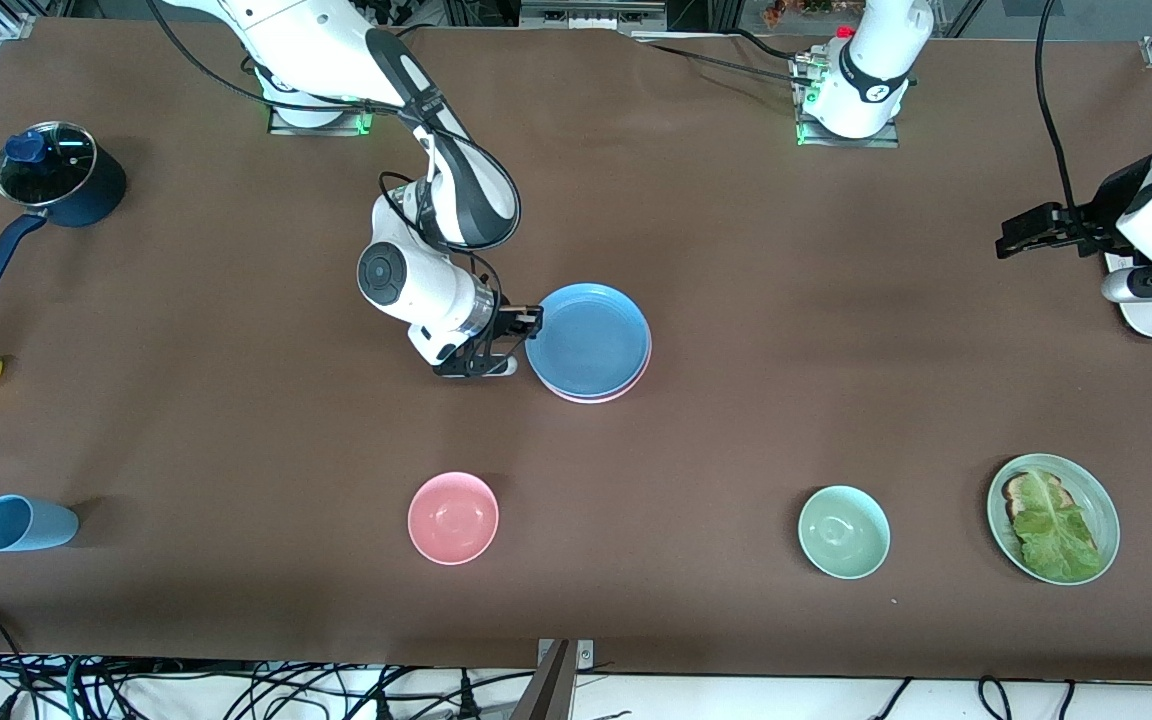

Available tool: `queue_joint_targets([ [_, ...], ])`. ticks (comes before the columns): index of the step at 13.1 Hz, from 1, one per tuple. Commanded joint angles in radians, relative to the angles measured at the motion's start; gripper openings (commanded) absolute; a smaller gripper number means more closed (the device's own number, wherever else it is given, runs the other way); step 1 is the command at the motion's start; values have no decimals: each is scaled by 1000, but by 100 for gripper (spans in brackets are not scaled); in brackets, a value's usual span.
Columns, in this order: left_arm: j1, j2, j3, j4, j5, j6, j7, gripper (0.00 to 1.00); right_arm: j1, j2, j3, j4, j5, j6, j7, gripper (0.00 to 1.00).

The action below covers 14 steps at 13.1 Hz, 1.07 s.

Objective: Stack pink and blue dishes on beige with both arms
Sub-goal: 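Slide the blue plate with the right gripper onto the pink plate, then open the right gripper and draw it back from the stack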

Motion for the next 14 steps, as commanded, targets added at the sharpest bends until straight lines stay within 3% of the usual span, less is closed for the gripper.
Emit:
queue_joint_targets([
  [1,0,-3,-2,-1,11,3,14,100,1,7,-3,23,31,5,-8,90],
  [2,0,-3,0,-1,13,3,16,100,3,8,-3,23,29,7,-6,100],
  [6,1,-3,0,-1,11,3,17,100,4,-53,-28,28,14,-22,-6,100],
  [9,1,-3,-2,-1,13,3,17,100,4,-122,-192,43,-6,-208,-17,100],
  [11,1,-3,-2,-1,13,3,17,100,3,-162,-256,71,-72,-292,-19,100],
  [14,1,-3,-2,-1,11,3,17,100,3,-199,-339,173,-228,-532,-19,100],
])
